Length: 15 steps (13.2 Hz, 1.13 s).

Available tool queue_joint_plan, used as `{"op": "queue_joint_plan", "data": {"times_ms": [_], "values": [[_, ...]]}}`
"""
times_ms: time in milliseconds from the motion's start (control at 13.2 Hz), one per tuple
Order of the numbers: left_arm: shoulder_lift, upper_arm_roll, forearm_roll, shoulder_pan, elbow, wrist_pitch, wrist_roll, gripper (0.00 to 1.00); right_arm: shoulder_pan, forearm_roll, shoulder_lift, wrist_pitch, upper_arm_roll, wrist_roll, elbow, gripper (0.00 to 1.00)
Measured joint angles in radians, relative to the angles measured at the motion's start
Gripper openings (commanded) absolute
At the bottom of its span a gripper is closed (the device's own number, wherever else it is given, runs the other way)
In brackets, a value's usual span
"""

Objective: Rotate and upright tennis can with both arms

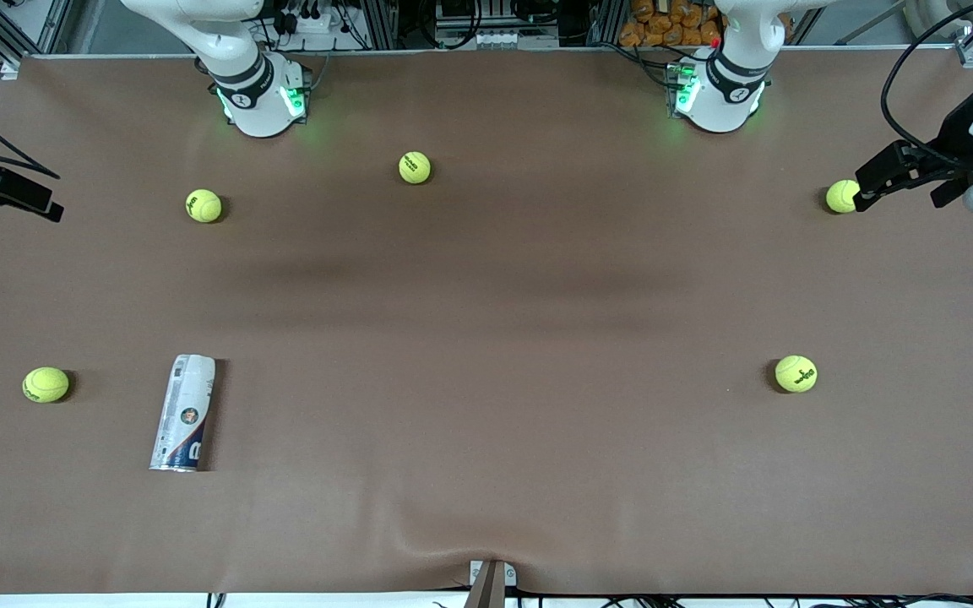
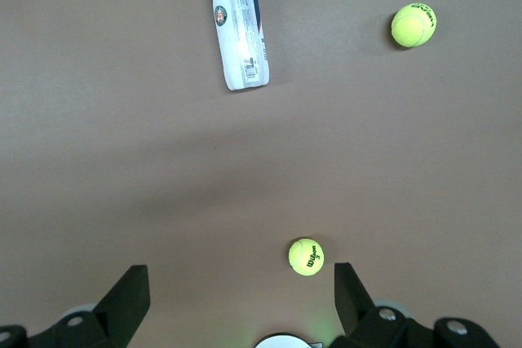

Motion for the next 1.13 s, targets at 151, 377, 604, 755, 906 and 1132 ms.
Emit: {"op": "queue_joint_plan", "data": {"times_ms": [151,377,604,755,906,1132], "values": [[0.0,0.0,0.0,0.0,0.0,0.0,0.0,1.0,0.0,0.0,0.0,0.0,0.0,0.0,0.0,1.0],[0.0,0.0,0.0,0.001,0.0,0.0,0.0,1.0,0.0,0.0,0.0,0.0,0.002,0.0,0.0,1.0],[0.016,-0.001,0.0,0.001,-0.004,-0.005,0.001,1.0,0.001,0.0,0.0,0.0,0.006,0.0,0.0,1.0],[0.031,-0.012,0.0,0.0,-0.004,-0.005,0.001,1.0,0.001,0.0,0.0,0.0,0.006,0.0,0.0,1.0],[0.037,-0.018,0.0,0.0,-0.004,-0.005,0.001,1.0,0.001,0.0,0.0,-0.001,0.004,0.0,0.0,1.0],[0.045,-0.018,0.0,0.001,-0.009,-0.005,0.001,1.0,0.001,0.0,0.0,-0.001,0.002,0.0,0.0,1.0]]}}
